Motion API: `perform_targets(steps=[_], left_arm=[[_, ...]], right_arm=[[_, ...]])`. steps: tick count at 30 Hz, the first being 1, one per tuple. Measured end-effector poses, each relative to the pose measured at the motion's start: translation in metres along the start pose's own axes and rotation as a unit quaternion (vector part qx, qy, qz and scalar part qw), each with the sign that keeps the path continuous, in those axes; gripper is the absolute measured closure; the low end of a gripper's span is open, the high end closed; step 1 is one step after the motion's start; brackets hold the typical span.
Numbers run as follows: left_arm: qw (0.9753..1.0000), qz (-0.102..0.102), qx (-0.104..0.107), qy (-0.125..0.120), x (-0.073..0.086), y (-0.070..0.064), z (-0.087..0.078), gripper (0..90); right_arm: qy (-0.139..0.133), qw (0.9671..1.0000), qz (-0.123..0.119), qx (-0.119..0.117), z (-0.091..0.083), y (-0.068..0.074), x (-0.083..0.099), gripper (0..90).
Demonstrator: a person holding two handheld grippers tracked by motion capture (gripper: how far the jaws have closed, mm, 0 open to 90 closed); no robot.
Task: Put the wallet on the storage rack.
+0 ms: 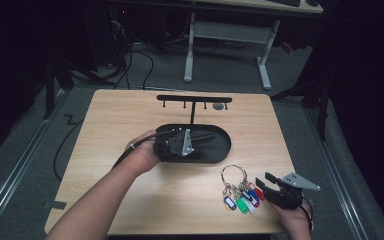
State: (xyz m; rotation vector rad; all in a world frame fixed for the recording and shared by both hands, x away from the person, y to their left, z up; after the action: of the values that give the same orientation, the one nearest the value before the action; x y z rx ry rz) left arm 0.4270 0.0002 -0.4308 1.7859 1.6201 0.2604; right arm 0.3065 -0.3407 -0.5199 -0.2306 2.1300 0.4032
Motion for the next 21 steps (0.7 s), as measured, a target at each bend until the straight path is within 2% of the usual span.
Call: perform_targets(steps=[2, 7, 11, 19, 21], left_arm=[[1.0, 0.006, -0.002, 0.004, 0.0, 0.002, 0.002, 75.3], [0.9999, 0.01, -0.012, -0.004, -0.001, 0.009, 0.006, 75.4], [0.9997, 0.018, -0.017, 0.001, 0.001, 0.01, 0.015, 75.3], [0.9992, 0.029, -0.028, -0.005, 0.001, 0.008, 0.032, 75.3], [0.9987, 0.038, -0.033, 0.001, 0.0, 0.007, 0.036, 75.2]], right_arm=[[-0.001, 1.0, -0.003, 0.003, -0.003, -0.001, 0.001, 51.0], [-0.014, 0.9998, 0.012, 0.013, -0.011, -0.007, 0.001, 51.0], [-0.005, 0.9996, 0.025, 0.015, -0.007, -0.01, 0.003, 51.0], [0.002, 0.9997, 0.017, 0.015, -0.001, -0.006, 0.004, 51.0], [0.003, 0.9998, 0.013, 0.015, -0.002, -0.005, 0.004, 51.0]])
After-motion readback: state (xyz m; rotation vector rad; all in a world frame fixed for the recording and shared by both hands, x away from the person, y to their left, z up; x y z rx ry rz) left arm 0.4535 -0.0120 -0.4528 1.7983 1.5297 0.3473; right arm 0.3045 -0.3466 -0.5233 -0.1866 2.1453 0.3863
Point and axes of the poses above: each handheld gripper's, and its own axes: z roughly forward along the jaws, x roughly out of its underside, y roughly to its left, the point moved 3 cm from there along z, roughly forward along the jaws, and after that the axes turned 9 degrees about z, right-handed, at the moved point
